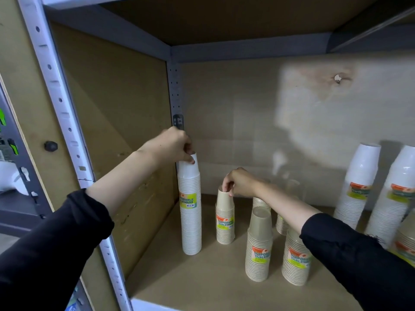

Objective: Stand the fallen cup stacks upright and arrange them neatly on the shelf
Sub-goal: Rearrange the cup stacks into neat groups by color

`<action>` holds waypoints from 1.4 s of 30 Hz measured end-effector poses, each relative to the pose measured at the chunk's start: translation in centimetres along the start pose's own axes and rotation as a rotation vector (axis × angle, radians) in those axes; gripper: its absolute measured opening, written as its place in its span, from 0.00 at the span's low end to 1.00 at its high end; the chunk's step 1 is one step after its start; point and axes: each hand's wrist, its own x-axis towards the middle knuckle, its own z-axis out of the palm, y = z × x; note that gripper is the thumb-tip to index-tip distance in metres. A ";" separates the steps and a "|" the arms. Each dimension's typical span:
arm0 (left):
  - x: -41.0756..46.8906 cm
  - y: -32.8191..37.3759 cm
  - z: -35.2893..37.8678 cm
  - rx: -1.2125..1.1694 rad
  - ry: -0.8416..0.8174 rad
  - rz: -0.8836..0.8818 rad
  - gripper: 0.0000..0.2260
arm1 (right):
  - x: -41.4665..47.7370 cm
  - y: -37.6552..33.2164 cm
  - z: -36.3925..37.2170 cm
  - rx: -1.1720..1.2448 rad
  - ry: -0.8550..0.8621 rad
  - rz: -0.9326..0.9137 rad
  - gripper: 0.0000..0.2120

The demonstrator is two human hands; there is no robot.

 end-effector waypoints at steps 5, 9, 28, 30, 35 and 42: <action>-0.2 0.5 0.4 -0.008 0.029 -0.033 0.12 | -0.1 -0.3 0.4 0.033 0.005 0.000 0.11; -0.1 0.8 0.8 -0.038 0.051 -0.080 0.11 | -0.1 -0.3 0.6 0.030 0.027 -0.003 0.11; -0.4 2.2 1.6 -0.029 0.115 -0.042 0.07 | -2.1 0.5 -0.9 0.047 0.115 0.024 0.10; -0.4 2.5 1.7 -0.062 0.136 -0.001 0.08 | -3.2 1.3 -1.7 0.058 0.154 0.040 0.10; -0.9 4.6 2.7 -0.137 0.154 0.070 0.11 | -7.0 4.8 -4.0 0.042 0.242 0.096 0.12; -1.4 8.6 5.1 -0.234 0.082 0.108 0.10 | -12.5 8.3 -5.9 0.196 0.275 0.226 0.10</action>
